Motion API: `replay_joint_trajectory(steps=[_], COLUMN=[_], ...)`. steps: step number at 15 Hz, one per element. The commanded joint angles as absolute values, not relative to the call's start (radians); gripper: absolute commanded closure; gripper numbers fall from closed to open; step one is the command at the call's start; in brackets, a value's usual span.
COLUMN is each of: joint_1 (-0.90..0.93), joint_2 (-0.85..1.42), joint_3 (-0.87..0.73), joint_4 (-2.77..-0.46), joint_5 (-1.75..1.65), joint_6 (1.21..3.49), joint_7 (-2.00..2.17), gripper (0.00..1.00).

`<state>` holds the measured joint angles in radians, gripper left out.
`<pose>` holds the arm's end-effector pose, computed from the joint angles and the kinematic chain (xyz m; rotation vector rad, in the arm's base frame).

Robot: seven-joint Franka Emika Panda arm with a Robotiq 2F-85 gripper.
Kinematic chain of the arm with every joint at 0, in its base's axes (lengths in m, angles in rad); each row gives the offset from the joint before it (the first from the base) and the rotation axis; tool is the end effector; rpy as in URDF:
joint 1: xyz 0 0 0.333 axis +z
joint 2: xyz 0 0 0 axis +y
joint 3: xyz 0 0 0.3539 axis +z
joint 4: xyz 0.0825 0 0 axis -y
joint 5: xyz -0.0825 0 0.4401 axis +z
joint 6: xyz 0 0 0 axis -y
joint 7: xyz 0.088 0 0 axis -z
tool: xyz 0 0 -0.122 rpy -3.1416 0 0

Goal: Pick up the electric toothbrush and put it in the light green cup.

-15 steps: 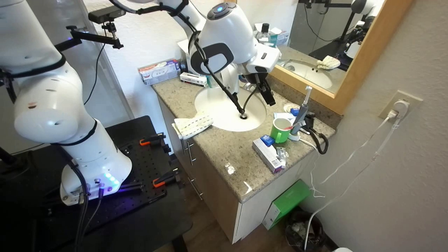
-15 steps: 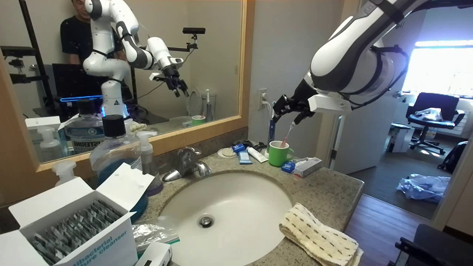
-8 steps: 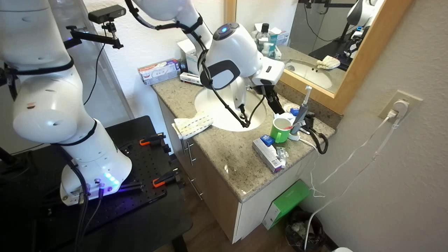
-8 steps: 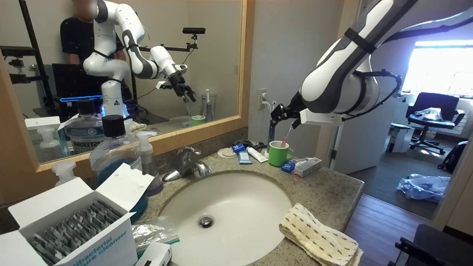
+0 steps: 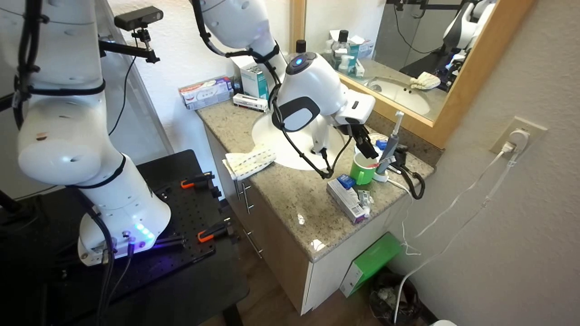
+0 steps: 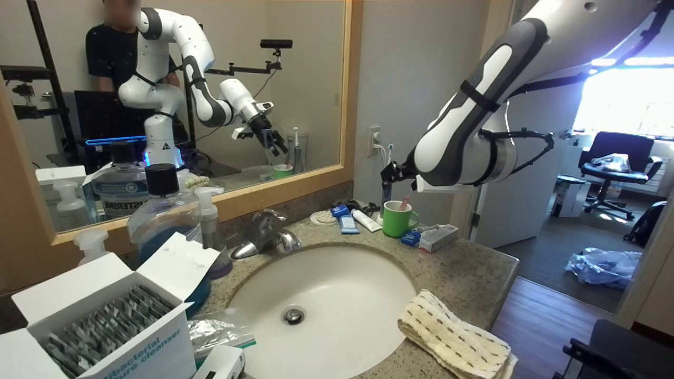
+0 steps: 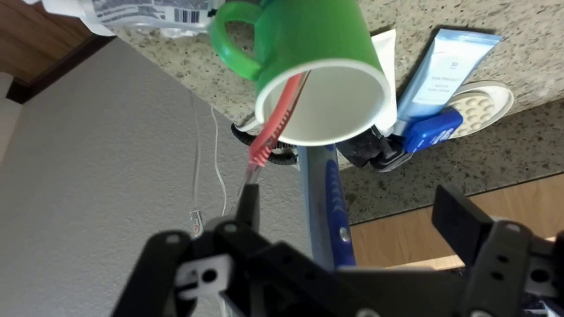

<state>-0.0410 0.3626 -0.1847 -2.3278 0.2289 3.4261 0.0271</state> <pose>0.5927 -0.1621 0.2472 2.7547 -0.6457 1.0933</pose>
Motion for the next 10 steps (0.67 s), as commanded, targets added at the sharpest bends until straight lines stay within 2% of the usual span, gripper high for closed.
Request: replay_joint_trajectory(steps=[1,10], joint_1=[-0.015,0.041], joint_2=[0.416,0.470], joint_3=[-0.202,-0.246], joint_4=[-2.284,-2.181], joint_5=[0.256,0.267], joint_6=[3.473,3.459], joint_7=[0.035,0.040], gripper=[0.00,0.00])
